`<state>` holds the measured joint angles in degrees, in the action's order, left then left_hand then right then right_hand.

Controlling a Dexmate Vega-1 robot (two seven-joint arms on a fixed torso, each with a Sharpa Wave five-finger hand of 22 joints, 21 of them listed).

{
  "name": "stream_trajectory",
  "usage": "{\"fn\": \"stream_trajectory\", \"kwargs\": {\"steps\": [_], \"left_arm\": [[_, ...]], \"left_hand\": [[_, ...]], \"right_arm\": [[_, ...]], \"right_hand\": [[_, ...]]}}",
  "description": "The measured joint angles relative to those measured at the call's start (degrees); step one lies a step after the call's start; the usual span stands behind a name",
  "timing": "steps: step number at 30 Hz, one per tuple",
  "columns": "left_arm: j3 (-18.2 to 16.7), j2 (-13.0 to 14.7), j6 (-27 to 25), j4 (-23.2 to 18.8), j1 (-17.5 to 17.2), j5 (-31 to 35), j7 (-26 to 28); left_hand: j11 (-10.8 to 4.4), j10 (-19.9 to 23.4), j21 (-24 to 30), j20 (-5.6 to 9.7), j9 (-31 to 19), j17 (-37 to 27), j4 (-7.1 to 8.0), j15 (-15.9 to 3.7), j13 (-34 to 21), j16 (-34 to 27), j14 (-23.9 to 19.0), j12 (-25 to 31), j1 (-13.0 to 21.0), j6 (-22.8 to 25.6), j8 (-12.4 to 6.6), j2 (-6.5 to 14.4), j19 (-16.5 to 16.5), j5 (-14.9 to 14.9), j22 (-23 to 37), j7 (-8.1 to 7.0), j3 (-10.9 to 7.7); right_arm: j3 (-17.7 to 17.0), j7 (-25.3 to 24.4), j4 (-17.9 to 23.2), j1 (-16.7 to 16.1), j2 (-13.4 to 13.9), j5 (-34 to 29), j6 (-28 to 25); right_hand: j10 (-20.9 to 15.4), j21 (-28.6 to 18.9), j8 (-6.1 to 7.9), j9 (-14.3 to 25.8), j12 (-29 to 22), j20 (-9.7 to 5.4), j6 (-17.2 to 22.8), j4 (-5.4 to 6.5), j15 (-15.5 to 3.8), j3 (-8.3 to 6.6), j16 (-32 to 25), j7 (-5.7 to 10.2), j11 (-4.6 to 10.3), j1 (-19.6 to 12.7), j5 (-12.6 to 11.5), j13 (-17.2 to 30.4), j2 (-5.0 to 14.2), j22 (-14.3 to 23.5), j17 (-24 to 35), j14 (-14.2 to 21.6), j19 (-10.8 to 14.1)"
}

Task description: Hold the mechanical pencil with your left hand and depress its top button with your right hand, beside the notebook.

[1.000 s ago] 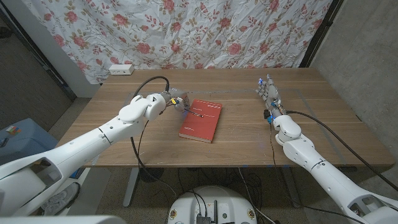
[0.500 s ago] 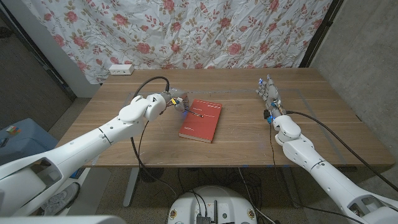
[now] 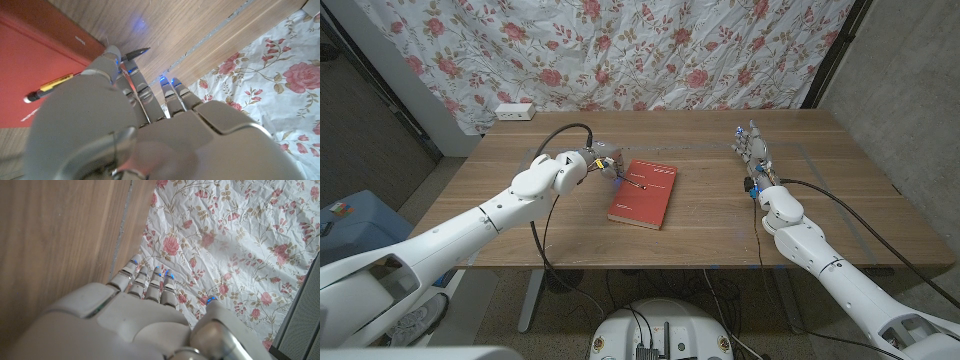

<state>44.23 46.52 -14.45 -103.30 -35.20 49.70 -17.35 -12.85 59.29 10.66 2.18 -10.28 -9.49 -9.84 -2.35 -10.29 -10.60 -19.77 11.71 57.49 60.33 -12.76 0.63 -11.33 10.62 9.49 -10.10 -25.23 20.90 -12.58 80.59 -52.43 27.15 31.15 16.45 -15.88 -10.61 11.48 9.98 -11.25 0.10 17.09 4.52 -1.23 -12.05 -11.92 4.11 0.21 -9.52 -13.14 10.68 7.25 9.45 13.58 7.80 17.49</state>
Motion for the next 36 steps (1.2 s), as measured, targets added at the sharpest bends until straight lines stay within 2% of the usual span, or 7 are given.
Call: {"fn": "stream_trajectory", "kwargs": {"steps": [8,16,29,31,36], "left_arm": [[0.1,0.0,-0.3,-0.2,-0.1,0.4,0.0],[0.1,0.0,-0.7,-0.7,-0.3,0.9,-0.2],[-0.6,0.7,-2.2,-2.2,-1.1,1.6,-0.6],[-0.8,0.8,-2.6,-2.6,-1.3,1.9,-0.7],[-1.3,1.1,-3.5,-3.5,-1.8,2.2,-0.7]], "left_hand": [[0.05,2.8,0.0,-0.01,-0.3,0.0,0.0,-0.17,0.0,0.0,-0.6,0.0,0.6,2.3,-0.5,0.6,-1.0,0.0,0.0,0.91,0.47],[0.04,4.6,0.3,-0.14,-0.2,0.0,-0.24,0.0,-0.3,0.0,-1.4,0.4,0.9,3.7,-0.82,0.9,-1.6,0.0,0.0,0.99,0.72],[0.17,6.9,0.3,0.08,-0.6,0.0,-0.06,0.0,-0.2,0.0,-2.7,0.4,1.6,5.5,-1.05,0.5,-2.3,-0.1,0.0,0.59,1.37],[0.05,7.3,0.3,0.08,-0.6,0.0,-0.06,-0.2,-0.2,0.0,-2.9,0.4,1.7,5.7,-1.05,0.4,-2.3,-0.1,0.0,0.38,1.37],[-0.02,7.8,0.3,0.08,-0.6,0.0,-0.3,-0.21,-0.2,0.0,-3.3,0.7,1.9,5.8,-1.05,0.4,-2.3,-0.1,0.0,0.28,1.6]], "right_arm": [[0.0,0.0,0.0,0.0,0.0,0.0,0.1],[0.0,0.0,0.1,-0.1,0.0,-0.1,0.2],[-0.1,0.3,0.3,-0.1,0.2,-0.1,0.5],[-0.2,0.4,0.3,-0.1,0.3,-0.1,0.6],[-0.3,0.5,0.5,-0.2,0.4,-0.2,0.8]], "right_hand": [[0.0,0.0,0.0,0.0,0.0,0.0,0.6,-0.17,0.0,-0.17,0.0,-0.02,0.0,0.0,0.0,0.0,0.0,0.0,0.0,0.0,0.0],[0.0,0.0,0.0,0.0,0.0,0.0,0.6,-0.25,0.0,-0.24,0.0,0.0,0.0,0.0,0.0,0.0,0.0,0.0,0.0,0.0,0.0],[0.0,0.0,0.0,0.0,0.0,0.0,0.6,-0.24,0.0,-0.24,0.0,0.0,0.0,0.0,0.0,0.0,-0.02,0.0,0.0,0.0,0.0],[0.0,0.0,0.0,0.0,0.0,0.0,0.6,-0.24,0.0,-0.24,0.0,0.0,0.0,0.8,0.0,0.0,-0.79,0.0,0.0,0.0,0.0],[0.0,0.0,-0.13,0.0,0.0,0.0,0.6,-0.24,0.0,-0.24,0.0,0.0,0.0,0.8,0.0,0.0,-0.76,0.0,0.0,0.0,0.0]]}}
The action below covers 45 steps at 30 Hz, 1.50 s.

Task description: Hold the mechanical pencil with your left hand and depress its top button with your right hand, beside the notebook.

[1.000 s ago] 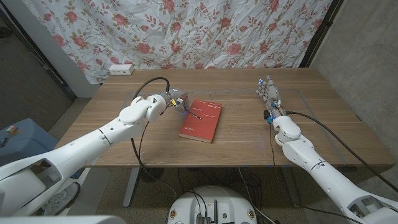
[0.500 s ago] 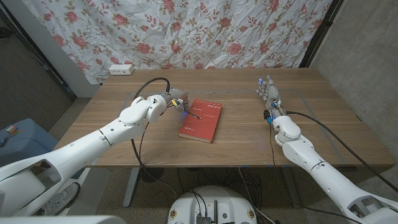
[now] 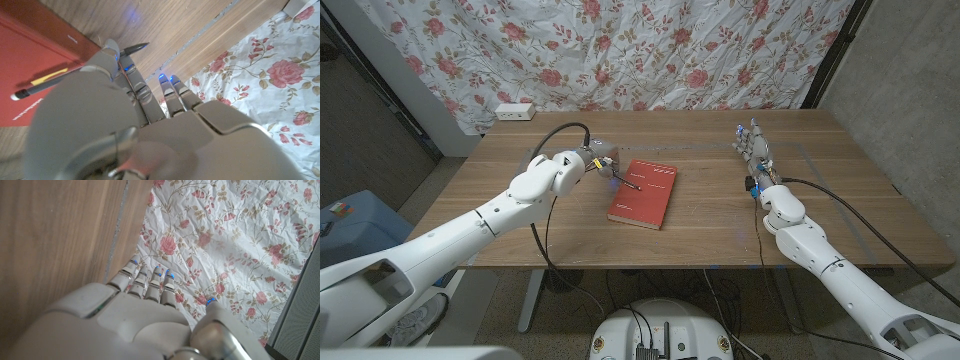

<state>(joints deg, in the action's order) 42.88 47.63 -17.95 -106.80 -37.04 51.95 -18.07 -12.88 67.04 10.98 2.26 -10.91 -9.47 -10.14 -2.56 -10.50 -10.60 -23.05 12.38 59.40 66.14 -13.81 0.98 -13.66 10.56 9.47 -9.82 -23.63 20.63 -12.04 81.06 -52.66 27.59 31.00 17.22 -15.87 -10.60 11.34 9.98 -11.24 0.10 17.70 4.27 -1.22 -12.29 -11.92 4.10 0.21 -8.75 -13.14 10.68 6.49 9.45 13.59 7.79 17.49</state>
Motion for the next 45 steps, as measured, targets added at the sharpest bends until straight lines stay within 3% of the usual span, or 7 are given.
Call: {"fn": "stream_trajectory", "kwargs": {"steps": [23,45], "left_arm": [[-2.8,0.1,-5.6,-4.2,-3.3,0.3,1.5],[-2.9,-3.9,-8.7,-3.2,-2.8,-3.4,7.2]], "left_hand": [[-0.12,0.3,0.0,-0.01,0.0,0.0,0.06,-0.09,0.0,0.0,-0.5,0.0,0.3,0.0,0.07,-0.2,0.0,-0.2,0.0,0.0,0.4],[0.06,0.7,0.0,0.1,-0.2,0.0,0.3,-0.09,0.0,0.0,-1.1,-0.5,0.7,0.2,0.12,-0.2,-0.5,-0.2,0.0,0.22,0.64]], "right_arm": [[-0.4,-0.6,3.1,-0.9,2.7,-3.0,0.1],[-0.6,-3.0,5.1,-2.6,4.4,-9.7,4.1]], "right_hand": [[0.0,0.0,-0.15,0.0,0.0,0.0,0.0,-0.16,0.0,-0.16,0.0,0.0,0.0,0.0,0.0,0.0,0.0,0.0,0.0,0.0,0.0],[-0.7,0.0,-0.15,0.0,0.0,-0.41,0.3,-0.8,-0.21,-0.79,0.0,-0.31,0.31,0.0,0.0,0.0,0.0,0.0,-0.3,0.2,0.4]]}}
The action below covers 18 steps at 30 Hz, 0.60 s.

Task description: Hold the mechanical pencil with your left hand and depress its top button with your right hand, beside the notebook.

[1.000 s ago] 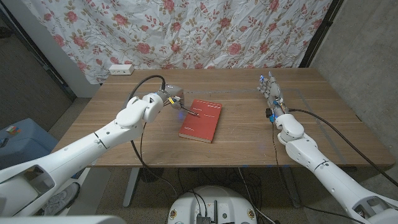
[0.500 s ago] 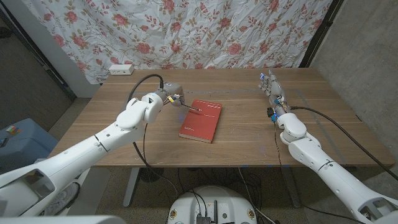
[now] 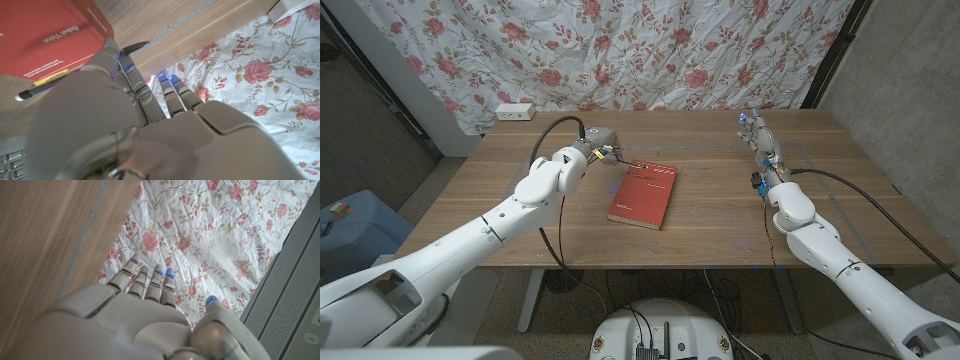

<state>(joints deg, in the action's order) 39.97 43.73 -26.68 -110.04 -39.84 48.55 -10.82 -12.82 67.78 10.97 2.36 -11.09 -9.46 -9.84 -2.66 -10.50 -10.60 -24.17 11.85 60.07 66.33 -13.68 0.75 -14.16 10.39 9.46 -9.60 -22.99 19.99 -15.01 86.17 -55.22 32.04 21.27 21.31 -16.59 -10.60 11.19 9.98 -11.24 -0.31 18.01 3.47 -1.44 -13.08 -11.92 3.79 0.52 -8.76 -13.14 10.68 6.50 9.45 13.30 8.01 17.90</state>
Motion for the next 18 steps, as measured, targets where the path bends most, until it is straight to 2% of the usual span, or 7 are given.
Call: {"fn": "stream_trajectory", "kwargs": {"steps": [10,16,18], "left_arm": [[0.2,-1.6,-1.6,0.4,0.1,-2.6,3.0],[0.1,-2.7,-3.8,-0.4,-0.9,-4.4,5.1],[0.1,-3.0,-4.5,-0.7,-1.2,-4.8,5.8]], "left_hand": [[-0.19,0.2,0.0,0.0,0.0,0.0,-0.24,0.11,0.0,0.0,-0.5,-0.2,0.3,0.0,0.0,0.0,0.0,0.0,0.0,0.0,0.24],[-0.19,0.2,0.0,0.0,0.0,0.0,-0.01,0.1,-0.1,0.0,-0.5,-0.4,0.4,0.0,0.01,0.1,0.0,-0.1,0.0,0.0,0.47],[-0.18,0.2,0.0,-0.12,0.0,0.0,-0.01,0.1,-0.1,0.0,-0.5,-0.4,0.4,0.0,0.01,0.1,-0.6,-0.1,0.0,0.0,0.47]], "right_arm": [[-0.3,-1.7,1.6,-1.2,1.0,-4.5,1.6],[-0.3,-2.3,3.0,-2.1,1.8,-6.8,1.6],[-0.3,-2.4,3.3,-2.2,1.9,-7.3,1.7]], "right_hand": [[0.0,0.0,0.0,0.0,0.0,0.0,0.0,-0.15,0.0,-0.15,0.0,0.0,0.0,0.0,0.0,0.0,0.0,0.0,0.0,0.0,0.0],[-0.3,0.0,-0.4,0.0,0.0,-0.01,0.0,-0.31,-0.22,-0.31,0.0,-0.02,0.31,0.0,0.0,0.0,0.0,0.0,0.0,-0.2,0.0],[-0.3,0.0,-0.61,0.0,0.0,-0.43,-0.5,-0.31,-0.22,-0.31,0.0,-0.45,0.31,0.0,0.0,0.0,0.0,0.0,0.0,-0.2,-0.4]]}}
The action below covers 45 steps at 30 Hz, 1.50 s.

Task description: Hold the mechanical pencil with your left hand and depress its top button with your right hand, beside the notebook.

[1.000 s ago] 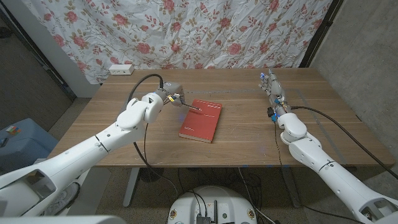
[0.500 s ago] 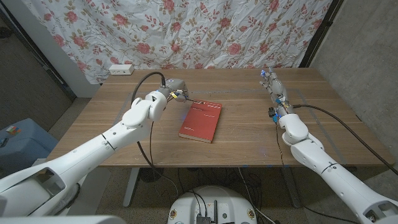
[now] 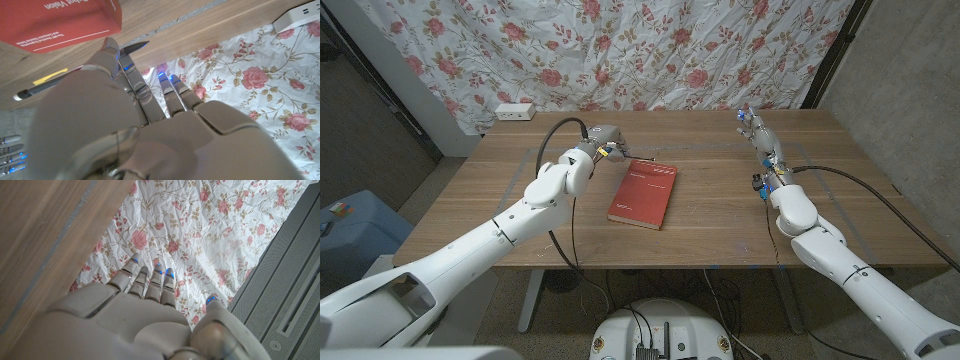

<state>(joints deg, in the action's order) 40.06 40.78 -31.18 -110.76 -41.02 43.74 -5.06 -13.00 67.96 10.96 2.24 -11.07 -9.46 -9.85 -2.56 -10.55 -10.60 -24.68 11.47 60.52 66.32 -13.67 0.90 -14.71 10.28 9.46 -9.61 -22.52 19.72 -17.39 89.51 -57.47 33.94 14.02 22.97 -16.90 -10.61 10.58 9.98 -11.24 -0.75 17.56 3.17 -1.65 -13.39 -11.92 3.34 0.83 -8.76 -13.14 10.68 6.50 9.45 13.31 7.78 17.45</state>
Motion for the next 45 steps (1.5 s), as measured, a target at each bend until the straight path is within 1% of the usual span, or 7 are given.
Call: {"fn": "stream_trajectory", "kwargs": {"steps": [5,9,15,31,34,37,45], "left_arm": [[-0.1,-0.7,-1.6,-0.8,-0.7,-1.4,1.7],[-0.2,-1.1,-3.1,-1.4,-1.1,-2.4,3.1],[0.0,-2.1,-4.9,-2.0,-1.2,-4.0,5.0],[1.9,-5.0,-7.8,-1.4,0.6,-8.1,8.6],[2.2,-5.3,-8.0,-1.1,1.1,-8.8,9.1],[2.5,-5.7,-8.1,-0.8,1.5,-9.6,9.8],[2.9,-6.5,-8.0,-0.2,2.1,-11.9,11.5]], "left_hand": [[0.23,0.2,0.0,0.12,0.2,0.0,-0.07,0.0,0.0,0.0,0.0,0.0,0.0,0.0,0.2,0.0,-0.3,0.4,0.0,0.0,0.07],[0.23,0.2,0.0,0.12,0.2,0.0,-0.07,0.0,0.0,0.2,0.0,-0.2,0.0,0.0,0.21,0.0,-0.3,0.4,0.0,0.0,0.07],[0.23,0.2,0.0,0.12,0.2,0.0,-0.22,0.0,0.0,0.2,0.0,-0.2,0.1,0.0,0.22,-0.1,-0.3,0.4,0.0,0.0,0.22],[0.22,0.2,0.0,-0.19,0.5,0.0,0.01,0.0,0.1,0.2,0.0,-0.2,0.1,0.2,0.65,-0.2,-0.6,0.3,0.0,0.22,0.46],[0.21,0.2,0.0,-0.19,0.6,0.0,0.01,-0.21,0.0,0.2,-0.2,-0.3,0.1,0.4,0.65,-0.2,-0.6,0.3,0.0,0.42,0.46],[0.09,0.3,0.0,-0.19,0.6,0.0,0.01,-0.21,0.0,0.2,-0.2,-0.4,0.2,0.4,0.65,-0.2,-0.6,0.3,0.0,0.42,0.46],[0.01,0.4,0.0,-0.19,0.5,0.0,0.24,-0.21,0.0,0.2,-0.2,-0.5,0.4,0.4,1.09,0.0,-0.6,0.3,0.0,0.42,0.71]], "right_arm": [[0.0,-0.2,0.7,-0.5,0.1,-1.0,0.4],[0.0,-0.4,1.4,-1.0,0.3,-2.3,0.8],[0.0,-0.7,2.5,-1.5,0.7,-4.4,1.3],[0.2,-2.0,4.7,-2.4,1.4,-10.0,1.4],[0.3,-2.4,5.1,-2.6,1.5,-11.0,1.1],[0.3,-2.7,5.4,-2.7,1.6,-11.9,0.9],[0.5,-3.3,5.7,-2.7,1.6,-13.8,0.8]], "right_hand": [[0.0,0.0,0.0,0.0,0.0,-0.52,-0.3,0.0,-0.21,0.0,0.0,-0.3,0.04,0.0,0.0,0.0,0.0,0.0,0.0,-0.2,0.1],[0.4,0.2,-0.22,0.0,0.2,-0.9,-0.8,0.17,-0.71,-0.17,0.0,-0.76,1.24,0.0,0.0,0.0,0.0,0.0,0.0,-0.8,-0.3],[1.1,0.4,-0.22,0.0,0.4,-0.91,-1.6,0.24,-0.42,-0.24,0.5,-0.57,1.86,0.0,0.0,0.0,0.0,0.0,0.0,-2.5,-1.7],[3.6,0.7,-0.22,-0.1,1.1,2.3,-3.9,0.41,0.01,-0.41,0.9,0.67,3.98,1.9,0.3,-0.3,-0.38,0.0,0.2,-7.4,-6.8],[4.4,0.7,-0.22,-0.1,1.1,2.49,-4.5,0.48,0.02,-0.48,0.9,1.31,3.78,1.9,0.3,-0.3,-0.38,0.0,0.1,-7.8,-7.4],[4.9,0.7,-0.22,-0.1,1.1,2.51,-4.6,0.48,0.12,-0.48,0.9,2.89,3.34,1.9,0.3,-0.3,-0.38,0.0,0.1,-8.1,-7.8],[6.2,0.4,-0.86,-0.1,1.1,3.01,-7.5,0.16,1.04,-0.8,0.9,7.41,-0.06,2.6,0.3,-0.2,-1.14,0.0,-0.3,-9.0,-8.3]]}}
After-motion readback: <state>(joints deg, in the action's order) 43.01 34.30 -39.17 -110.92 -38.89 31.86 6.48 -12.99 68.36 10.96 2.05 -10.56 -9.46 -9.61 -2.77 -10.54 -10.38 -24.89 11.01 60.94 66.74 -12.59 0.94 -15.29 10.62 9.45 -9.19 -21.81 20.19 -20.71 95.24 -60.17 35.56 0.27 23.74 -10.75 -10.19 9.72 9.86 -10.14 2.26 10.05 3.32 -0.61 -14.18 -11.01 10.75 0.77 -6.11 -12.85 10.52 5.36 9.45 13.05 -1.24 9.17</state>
